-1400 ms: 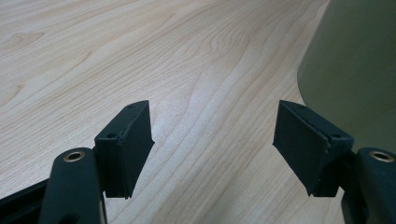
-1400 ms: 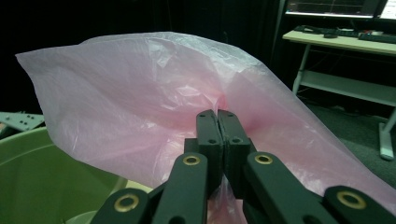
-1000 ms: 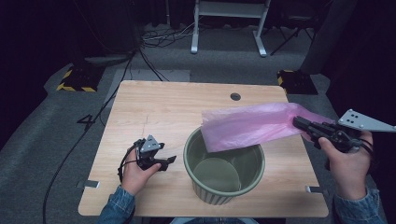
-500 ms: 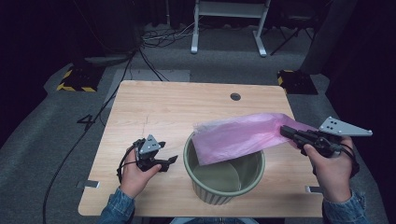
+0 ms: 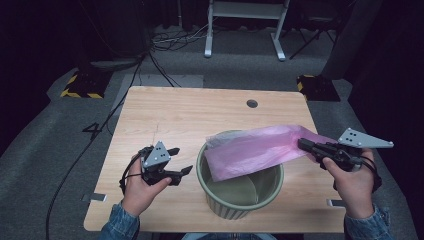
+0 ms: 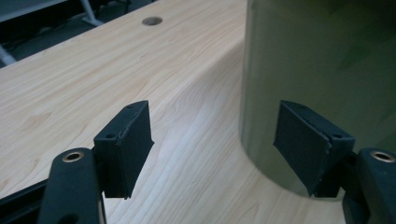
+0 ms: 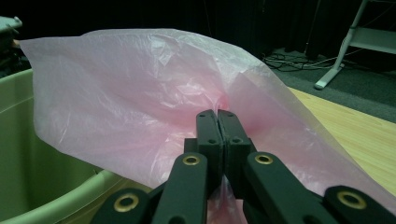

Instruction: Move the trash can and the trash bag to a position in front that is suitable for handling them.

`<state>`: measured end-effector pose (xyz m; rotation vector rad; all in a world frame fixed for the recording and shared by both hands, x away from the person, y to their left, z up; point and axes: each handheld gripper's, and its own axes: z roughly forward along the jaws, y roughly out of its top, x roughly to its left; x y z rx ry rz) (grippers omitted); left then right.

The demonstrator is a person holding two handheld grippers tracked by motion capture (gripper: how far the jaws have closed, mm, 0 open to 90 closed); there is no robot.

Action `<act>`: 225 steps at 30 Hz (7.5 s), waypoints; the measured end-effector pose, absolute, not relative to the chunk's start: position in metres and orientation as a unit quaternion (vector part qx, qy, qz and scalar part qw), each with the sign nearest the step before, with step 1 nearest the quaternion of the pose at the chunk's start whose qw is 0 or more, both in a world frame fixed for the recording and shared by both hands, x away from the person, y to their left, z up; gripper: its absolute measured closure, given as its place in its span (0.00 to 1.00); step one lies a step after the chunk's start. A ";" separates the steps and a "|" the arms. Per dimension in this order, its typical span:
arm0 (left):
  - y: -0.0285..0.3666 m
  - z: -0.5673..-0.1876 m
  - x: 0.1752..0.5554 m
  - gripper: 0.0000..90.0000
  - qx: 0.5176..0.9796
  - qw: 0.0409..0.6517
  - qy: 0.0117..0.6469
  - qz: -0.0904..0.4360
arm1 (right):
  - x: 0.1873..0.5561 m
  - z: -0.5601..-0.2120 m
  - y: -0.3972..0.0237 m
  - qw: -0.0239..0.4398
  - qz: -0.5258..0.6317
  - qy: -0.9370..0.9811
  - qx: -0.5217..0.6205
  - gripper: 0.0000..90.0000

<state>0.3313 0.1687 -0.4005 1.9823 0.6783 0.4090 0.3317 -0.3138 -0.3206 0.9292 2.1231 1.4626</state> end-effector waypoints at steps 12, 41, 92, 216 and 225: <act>0.163 -0.366 0.321 0.31 0.802 0.512 0.248 0.180 | 0.331 -0.322 -0.317 0.198 0.520 0.760 0.337 0.99; 0.124 -0.323 0.321 0.38 0.802 0.531 0.184 0.202 | 0.329 -0.324 -0.316 0.187 0.517 0.765 0.335 0.99; 0.115 -0.329 0.321 0.34 0.819 0.502 0.181 0.210 | 0.329 -0.324 -0.258 0.153 0.508 0.811 0.247 0.99; 0.104 -0.300 0.329 0.33 0.820 0.502 0.169 0.216 | 0.333 -0.311 -0.276 0.268 0.530 0.768 0.240 0.91; 0.095 -0.302 0.325 0.33 0.828 0.498 0.150 0.210 | 0.329 -0.302 -0.252 0.258 0.547 0.769 0.208 0.91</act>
